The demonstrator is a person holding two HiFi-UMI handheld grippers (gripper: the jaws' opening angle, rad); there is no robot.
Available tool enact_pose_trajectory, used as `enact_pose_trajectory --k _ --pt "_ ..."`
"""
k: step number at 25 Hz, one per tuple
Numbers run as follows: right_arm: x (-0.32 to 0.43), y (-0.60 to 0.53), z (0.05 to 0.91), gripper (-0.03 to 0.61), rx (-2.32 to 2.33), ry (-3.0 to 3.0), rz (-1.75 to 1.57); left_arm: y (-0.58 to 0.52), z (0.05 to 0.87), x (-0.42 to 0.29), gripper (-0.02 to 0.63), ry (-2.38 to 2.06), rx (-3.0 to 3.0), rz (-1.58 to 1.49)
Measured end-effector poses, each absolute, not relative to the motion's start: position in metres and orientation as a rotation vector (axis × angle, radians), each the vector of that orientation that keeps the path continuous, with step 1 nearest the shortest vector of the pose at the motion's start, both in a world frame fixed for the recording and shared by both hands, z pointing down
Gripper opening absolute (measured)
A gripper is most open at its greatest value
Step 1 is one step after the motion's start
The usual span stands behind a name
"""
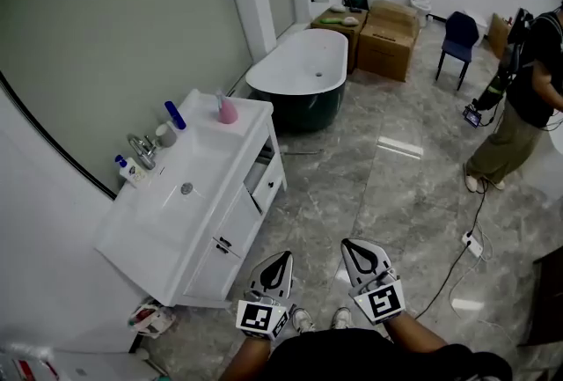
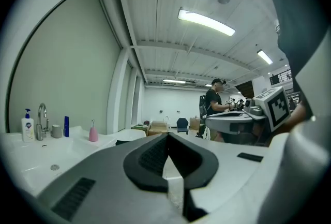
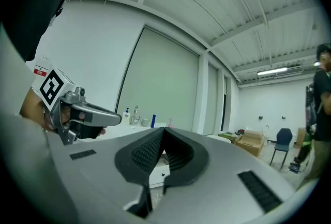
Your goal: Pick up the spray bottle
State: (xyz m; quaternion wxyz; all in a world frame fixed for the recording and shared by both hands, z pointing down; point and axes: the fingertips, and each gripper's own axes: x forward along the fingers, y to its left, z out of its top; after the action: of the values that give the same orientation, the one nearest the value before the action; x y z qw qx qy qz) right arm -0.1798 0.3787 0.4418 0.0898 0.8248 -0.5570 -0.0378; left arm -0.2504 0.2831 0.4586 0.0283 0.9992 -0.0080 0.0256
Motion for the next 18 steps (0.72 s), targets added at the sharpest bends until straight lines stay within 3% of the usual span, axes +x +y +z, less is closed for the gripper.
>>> enact_pose_trajectory --k 11,18 --pt "-0.194 0.351 0.435 0.007 2.514 -1.692 -0.125 0.263 0.454 -0.265 -0.007 0.014 3.084 0.054" --pt "-0.199 0.331 0.432 0.302 2.564 -1.649 -0.168 0.246 0.461 -0.274 -0.008 0.047 3.08 0.058"
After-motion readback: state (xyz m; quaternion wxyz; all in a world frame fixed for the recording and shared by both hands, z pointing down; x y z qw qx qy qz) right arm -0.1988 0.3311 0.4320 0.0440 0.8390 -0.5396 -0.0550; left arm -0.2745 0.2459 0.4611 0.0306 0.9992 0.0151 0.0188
